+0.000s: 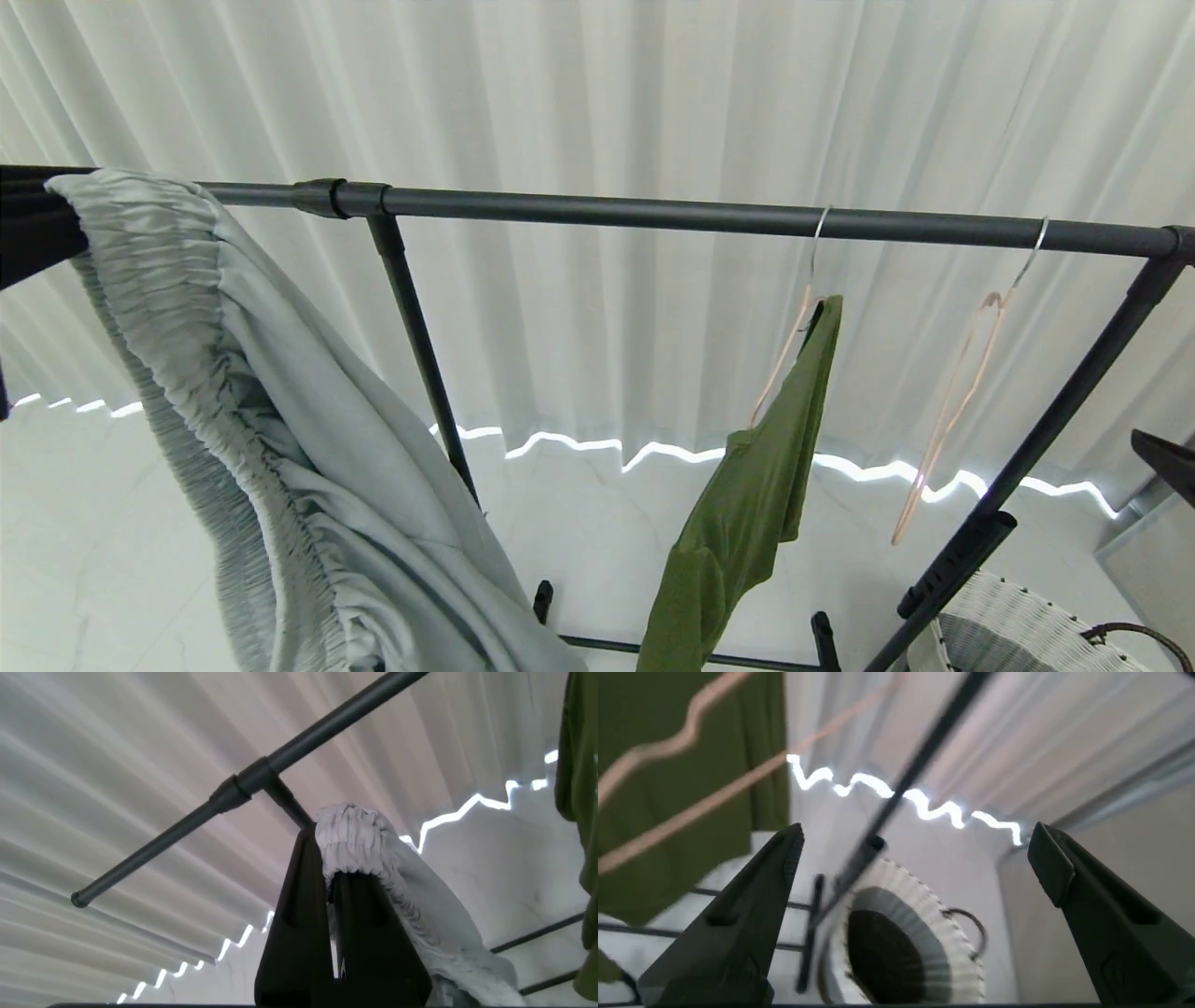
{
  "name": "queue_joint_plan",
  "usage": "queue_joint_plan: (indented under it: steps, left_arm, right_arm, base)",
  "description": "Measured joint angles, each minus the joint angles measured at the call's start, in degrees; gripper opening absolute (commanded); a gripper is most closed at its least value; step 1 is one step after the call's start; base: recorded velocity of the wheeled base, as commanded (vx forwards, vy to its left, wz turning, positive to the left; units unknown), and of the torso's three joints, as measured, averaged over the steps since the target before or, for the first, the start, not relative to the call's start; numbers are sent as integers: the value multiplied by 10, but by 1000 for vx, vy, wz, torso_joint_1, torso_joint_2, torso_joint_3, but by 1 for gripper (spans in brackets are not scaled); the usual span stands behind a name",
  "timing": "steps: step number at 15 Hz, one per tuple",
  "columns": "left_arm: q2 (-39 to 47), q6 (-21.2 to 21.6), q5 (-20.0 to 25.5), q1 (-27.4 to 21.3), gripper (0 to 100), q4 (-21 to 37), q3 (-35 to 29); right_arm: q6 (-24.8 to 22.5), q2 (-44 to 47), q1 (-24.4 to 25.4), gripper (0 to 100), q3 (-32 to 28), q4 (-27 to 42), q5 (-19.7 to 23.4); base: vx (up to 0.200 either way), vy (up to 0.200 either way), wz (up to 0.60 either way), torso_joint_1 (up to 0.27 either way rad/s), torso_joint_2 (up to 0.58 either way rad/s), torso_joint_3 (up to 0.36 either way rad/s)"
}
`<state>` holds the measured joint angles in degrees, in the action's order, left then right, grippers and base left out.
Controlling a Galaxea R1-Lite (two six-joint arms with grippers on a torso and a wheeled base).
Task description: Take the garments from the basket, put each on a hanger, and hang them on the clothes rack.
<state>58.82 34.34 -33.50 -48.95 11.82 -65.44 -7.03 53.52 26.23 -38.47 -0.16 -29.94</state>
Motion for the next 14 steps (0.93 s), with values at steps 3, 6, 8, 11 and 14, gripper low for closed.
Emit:
queue_joint_plan:
  steps: [3,6,8,11,14]
  left_arm:
    - [-22,1,0,0,0,0,35]
    - [-42,0,-2,14,0,0,53]
    - [-46,0,-2,18,0,-1,53]
    - [-49,0,-3,19,0,0,53]
    - [-50,0,-2,19,0,0,53]
  right_arm:
    - [22,78,1,100,1,-117,25]
    - [32,158,2,100,-10,-195,37]
    - [42,204,4,100,-28,-211,39]
    - [47,241,4,100,-37,-210,38]
    - [47,253,4,100,-24,-209,36]
  base:
    - [0,0,0,0,0,0]
    - [0,0,0,0,0,0]
    - [0,0,0,0,0,0]
    - [0,0,0,0,0,0]
    - [0,0,0,0,0,0]
